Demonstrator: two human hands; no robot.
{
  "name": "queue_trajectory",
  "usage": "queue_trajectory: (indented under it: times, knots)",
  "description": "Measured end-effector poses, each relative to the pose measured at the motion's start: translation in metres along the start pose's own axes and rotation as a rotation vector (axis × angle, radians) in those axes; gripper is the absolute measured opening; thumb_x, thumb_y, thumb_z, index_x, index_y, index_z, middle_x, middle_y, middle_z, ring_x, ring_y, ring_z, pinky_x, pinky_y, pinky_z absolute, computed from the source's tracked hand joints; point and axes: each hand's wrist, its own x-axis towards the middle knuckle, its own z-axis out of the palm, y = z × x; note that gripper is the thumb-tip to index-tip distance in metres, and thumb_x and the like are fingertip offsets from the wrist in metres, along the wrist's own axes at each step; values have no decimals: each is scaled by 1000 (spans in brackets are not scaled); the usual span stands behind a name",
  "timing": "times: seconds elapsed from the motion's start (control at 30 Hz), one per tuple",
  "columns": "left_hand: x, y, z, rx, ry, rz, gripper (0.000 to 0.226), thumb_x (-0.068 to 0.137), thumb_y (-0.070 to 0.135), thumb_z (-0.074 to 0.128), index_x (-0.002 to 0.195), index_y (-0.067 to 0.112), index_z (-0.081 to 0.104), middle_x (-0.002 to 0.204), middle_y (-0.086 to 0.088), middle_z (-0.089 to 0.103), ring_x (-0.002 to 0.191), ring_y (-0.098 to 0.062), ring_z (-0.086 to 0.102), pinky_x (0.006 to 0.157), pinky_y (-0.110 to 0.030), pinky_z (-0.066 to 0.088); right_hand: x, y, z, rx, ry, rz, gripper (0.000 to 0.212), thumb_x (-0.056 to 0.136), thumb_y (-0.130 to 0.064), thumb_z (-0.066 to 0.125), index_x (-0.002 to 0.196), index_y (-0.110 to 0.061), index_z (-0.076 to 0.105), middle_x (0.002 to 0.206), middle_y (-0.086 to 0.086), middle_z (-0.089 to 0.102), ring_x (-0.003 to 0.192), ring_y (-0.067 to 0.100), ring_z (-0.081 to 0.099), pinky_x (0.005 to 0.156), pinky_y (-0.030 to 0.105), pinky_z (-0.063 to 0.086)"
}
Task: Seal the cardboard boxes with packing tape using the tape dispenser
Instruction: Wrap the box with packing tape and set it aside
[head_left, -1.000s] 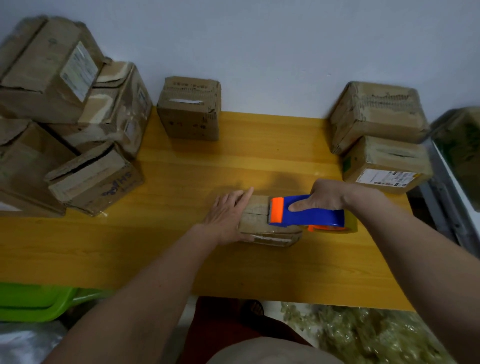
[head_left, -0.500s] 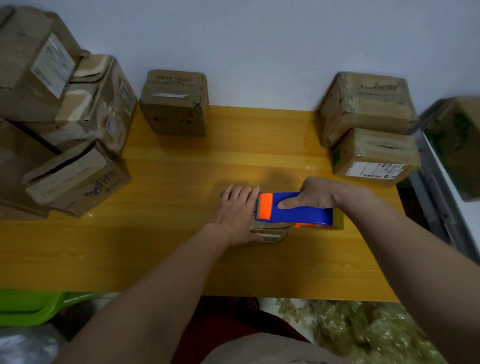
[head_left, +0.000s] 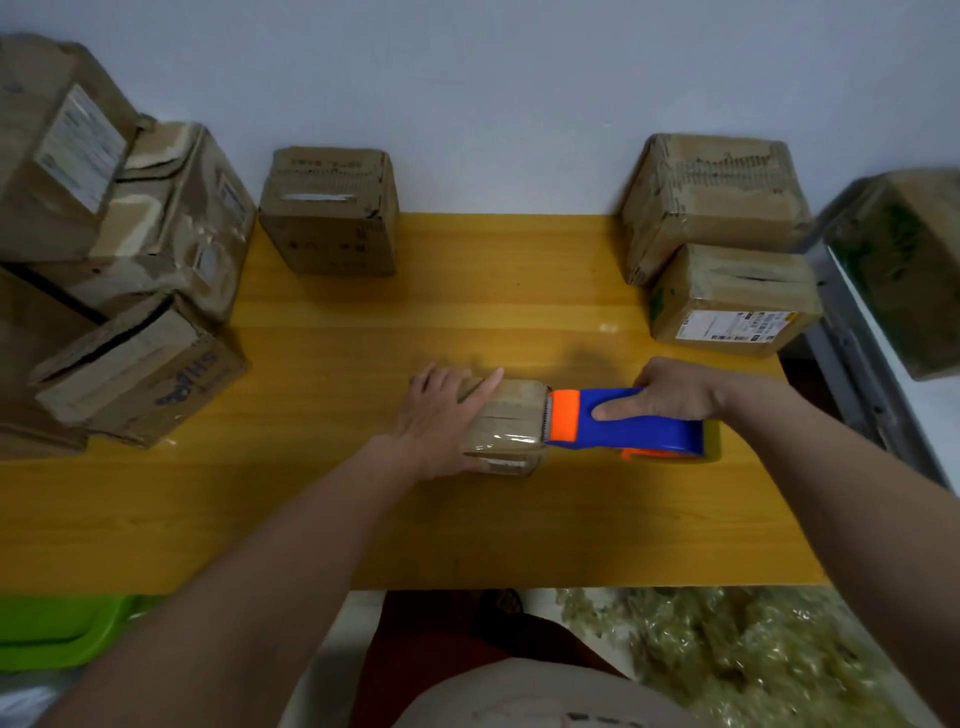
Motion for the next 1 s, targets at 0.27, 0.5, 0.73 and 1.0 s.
queue_trajectory:
  times: [0.27,0.5,0.73,1.0]
  knots:
    - [1,-1,-10,68,-71,28,125,67,59,75,152,15,-6,160,-10,-12,145,-29,-17,111,-45,-18,13,-15,23,119,-3,-61,54,75,-60,67,87,-8,67,90,14,71,76,23,64,72,31,48]
    - [12,24,5,44,29,7,127,65,88,49,149,20,-18,160,-1,1,146,-26,-2,112,-47,-18,20,-14,19,125,-45,-56,61,74,-62,66,97,-6,66,92,13,72,87,29,68,83,38,53]
    - [11,24,5,23,35,4,122,68,87,45,149,21,-19,157,-3,8,144,-27,4,112,-46,-19,5,17,8,118,-56,-35,61,68,-65,66,87,-7,68,80,10,73,70,22,66,70,33,50]
    - [12,25,2,17,21,-2,126,67,86,49,149,20,-20,158,-3,6,145,-26,2,114,-47,-17,-3,16,8,126,-70,-39,61,76,-62,62,93,-4,67,86,13,72,74,26,66,75,36,51]
